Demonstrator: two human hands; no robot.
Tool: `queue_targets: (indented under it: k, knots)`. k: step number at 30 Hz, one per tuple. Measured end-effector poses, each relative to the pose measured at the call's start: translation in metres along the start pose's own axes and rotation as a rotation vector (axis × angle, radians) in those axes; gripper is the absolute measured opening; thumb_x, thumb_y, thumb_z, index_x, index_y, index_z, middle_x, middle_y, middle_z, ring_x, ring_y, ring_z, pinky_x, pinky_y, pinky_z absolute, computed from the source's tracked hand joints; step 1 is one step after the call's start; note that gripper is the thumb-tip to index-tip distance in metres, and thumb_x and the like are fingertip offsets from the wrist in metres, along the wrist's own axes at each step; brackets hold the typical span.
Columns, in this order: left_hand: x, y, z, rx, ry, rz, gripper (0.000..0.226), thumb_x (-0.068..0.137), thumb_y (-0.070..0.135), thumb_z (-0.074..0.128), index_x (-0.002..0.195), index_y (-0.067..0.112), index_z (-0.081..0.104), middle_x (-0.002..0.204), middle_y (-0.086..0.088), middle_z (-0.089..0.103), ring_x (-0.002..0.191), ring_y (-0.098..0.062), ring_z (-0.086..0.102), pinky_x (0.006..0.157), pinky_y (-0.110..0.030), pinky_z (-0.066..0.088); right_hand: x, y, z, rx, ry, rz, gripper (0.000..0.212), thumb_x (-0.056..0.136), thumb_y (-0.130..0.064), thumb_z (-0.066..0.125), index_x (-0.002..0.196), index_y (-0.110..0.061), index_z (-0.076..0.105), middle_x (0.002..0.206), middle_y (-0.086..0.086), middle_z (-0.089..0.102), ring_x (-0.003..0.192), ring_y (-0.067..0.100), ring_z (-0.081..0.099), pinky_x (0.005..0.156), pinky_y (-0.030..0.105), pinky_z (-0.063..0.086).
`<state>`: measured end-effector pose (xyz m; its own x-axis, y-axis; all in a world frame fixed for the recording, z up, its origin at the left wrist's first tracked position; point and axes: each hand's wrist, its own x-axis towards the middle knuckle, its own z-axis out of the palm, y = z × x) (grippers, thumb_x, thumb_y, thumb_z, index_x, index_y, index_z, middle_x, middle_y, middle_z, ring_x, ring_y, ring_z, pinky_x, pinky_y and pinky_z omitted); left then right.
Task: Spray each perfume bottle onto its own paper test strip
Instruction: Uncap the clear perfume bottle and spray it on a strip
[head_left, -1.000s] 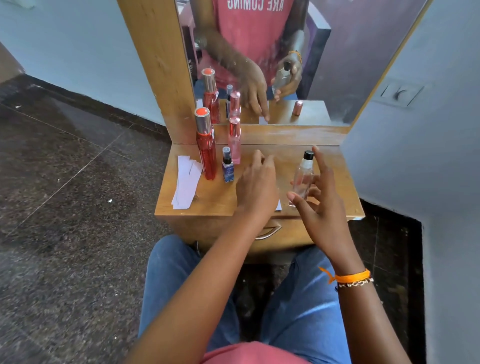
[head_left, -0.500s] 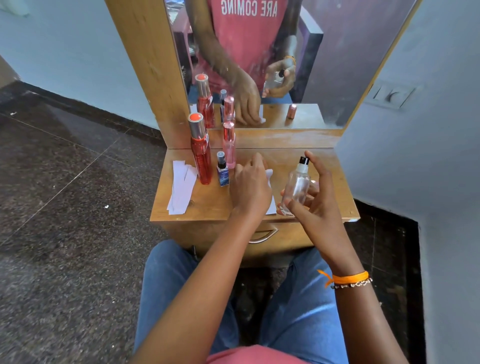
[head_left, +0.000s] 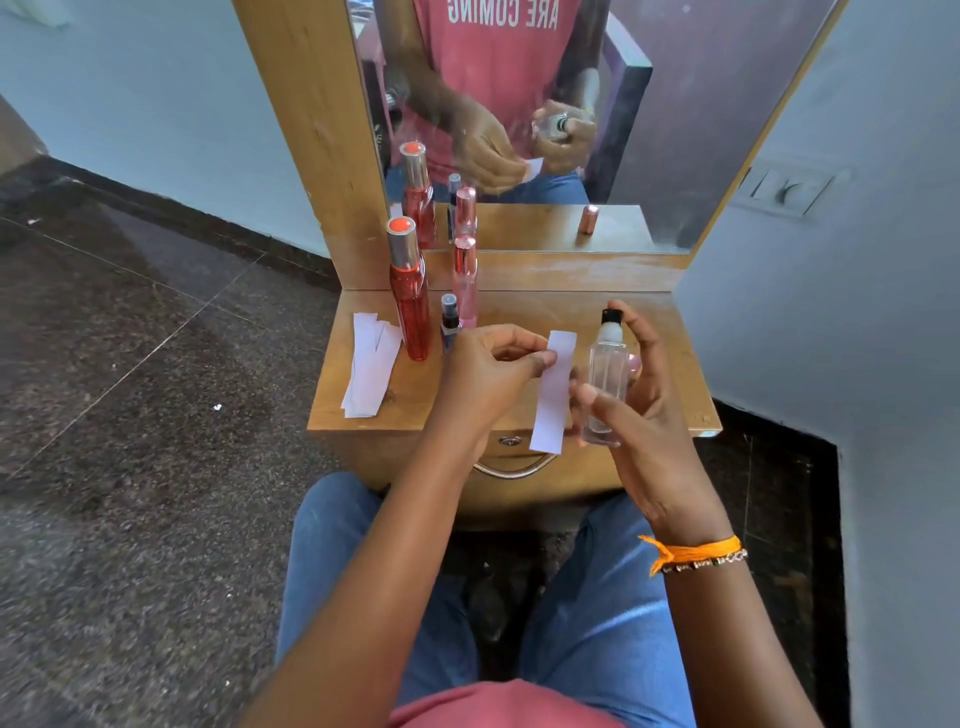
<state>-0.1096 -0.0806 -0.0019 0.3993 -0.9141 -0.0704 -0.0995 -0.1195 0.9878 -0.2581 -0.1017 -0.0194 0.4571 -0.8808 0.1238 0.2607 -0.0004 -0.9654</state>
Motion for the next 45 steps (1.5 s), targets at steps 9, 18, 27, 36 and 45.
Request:
queue_targets:
  k: [9,18,27,36,45]
  knots:
    - [-0.002,-0.004,-0.007,-0.057,0.047,-0.108,0.014,0.081,0.005,0.067,0.078,0.018,0.068,0.072,0.005,0.066,0.066,-0.005,0.060,0.055,-0.012,0.050,0.005,0.002,-0.003,-0.924,-0.034,-0.179,0.076,0.071,-0.003,0.060,0.133,-0.041,0.037,0.110,-0.023,0.053,0.081,0.000,0.045,0.065,0.010,0.040]
    - [-0.002,-0.005,-0.009,-0.061,0.031,-0.125,0.014,0.082,0.010,0.068,0.082,0.024,0.066,0.081,0.012,0.065,0.078,-0.004,0.061,0.050,-0.009,0.047,0.013,0.015,0.007,-1.157,0.013,-0.218,0.071,0.073,-0.006,0.063,0.133,-0.035,0.040,0.116,-0.005,0.063,0.080,0.018,0.057,0.052,0.016,0.034]
    - [-0.003,-0.005,-0.007,-0.051,0.003,-0.123,0.010,0.084,0.010,0.066,0.087,0.020,0.066,0.079,0.013,0.062,0.074,-0.001,0.059,0.050,-0.008,0.047,0.013,0.014,0.007,-1.199,0.033,-0.260,0.071,0.071,-0.003,0.063,0.133,-0.031,0.041,0.118,-0.001,0.064,0.086,0.024,0.062,0.059,0.025,0.038]
    - [-0.002,-0.008,-0.006,-0.025,0.014,-0.144,0.010,0.083,0.011,0.067,0.089,0.018,0.066,0.081,0.013,0.061,0.078,-0.004,0.060,0.052,-0.009,0.049,0.013,0.016,0.001,-1.192,0.041,-0.226,0.069,0.073,0.000,0.063,0.134,-0.026,0.043,0.114,0.005,0.066,0.087,0.026,0.062,0.065,0.023,0.037]
    - [0.012,-0.016,0.008,0.169,0.096,-0.072,0.017,0.079,0.010,0.070,0.096,0.010,0.070,0.092,-0.006,0.072,0.074,-0.009,0.064,0.059,-0.015,0.044,0.006,0.018,-0.005,-0.913,0.188,-0.209,0.068,0.073,0.003,0.059,0.130,-0.032,0.043,0.090,-0.015,0.056,0.069,0.010,0.056,0.063,0.022,0.046]
